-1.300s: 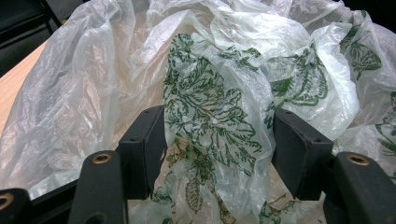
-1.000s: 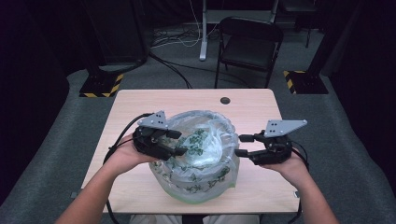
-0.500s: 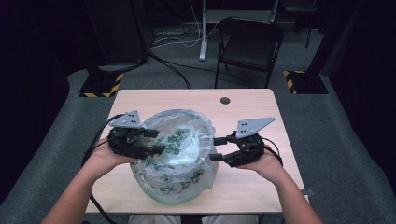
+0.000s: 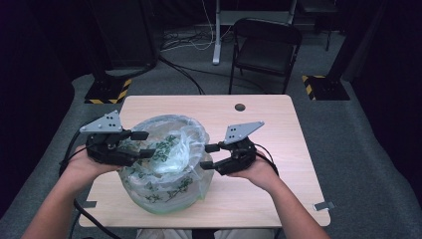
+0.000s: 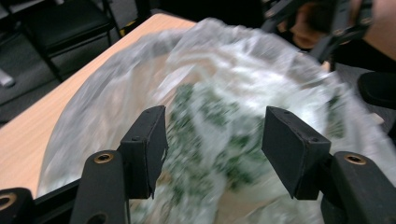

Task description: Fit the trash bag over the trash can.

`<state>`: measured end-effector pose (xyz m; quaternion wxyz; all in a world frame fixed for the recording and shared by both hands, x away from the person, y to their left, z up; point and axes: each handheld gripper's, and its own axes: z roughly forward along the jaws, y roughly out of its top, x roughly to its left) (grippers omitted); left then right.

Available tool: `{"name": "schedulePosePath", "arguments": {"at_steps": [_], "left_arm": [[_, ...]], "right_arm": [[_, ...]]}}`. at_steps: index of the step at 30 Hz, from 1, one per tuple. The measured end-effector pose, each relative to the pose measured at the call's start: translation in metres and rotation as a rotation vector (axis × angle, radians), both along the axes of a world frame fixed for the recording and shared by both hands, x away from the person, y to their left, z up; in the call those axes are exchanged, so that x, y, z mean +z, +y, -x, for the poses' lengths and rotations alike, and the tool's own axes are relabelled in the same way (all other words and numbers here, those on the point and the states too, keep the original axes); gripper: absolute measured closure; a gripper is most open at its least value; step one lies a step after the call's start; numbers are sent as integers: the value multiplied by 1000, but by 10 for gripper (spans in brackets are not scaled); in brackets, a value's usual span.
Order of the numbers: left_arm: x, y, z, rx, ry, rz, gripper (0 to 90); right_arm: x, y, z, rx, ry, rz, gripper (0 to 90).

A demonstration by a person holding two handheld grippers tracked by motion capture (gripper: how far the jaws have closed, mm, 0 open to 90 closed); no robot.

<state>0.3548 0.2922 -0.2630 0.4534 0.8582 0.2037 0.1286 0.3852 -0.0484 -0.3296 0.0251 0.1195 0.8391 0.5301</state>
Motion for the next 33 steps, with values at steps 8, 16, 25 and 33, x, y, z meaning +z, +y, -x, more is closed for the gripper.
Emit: {"name": "schedulePosePath", "arguments": {"at_steps": [8,16,25,33], "left_arm": [[3,-40,-8,-102,-16,-79,400],[-8,-70,-23,-141,8,-153,363],[-15,-83,-41,-130,51,-194,366],[-26,-98,-56,-131,90,-270,363]], "right_arm": [[-1,3,-1,-1,2,-5,413],[-1,4,0,-4,1,1,403],[-4,3,1,-4,1,-5,408],[-9,4,1,-4,2,-3,415]]}}
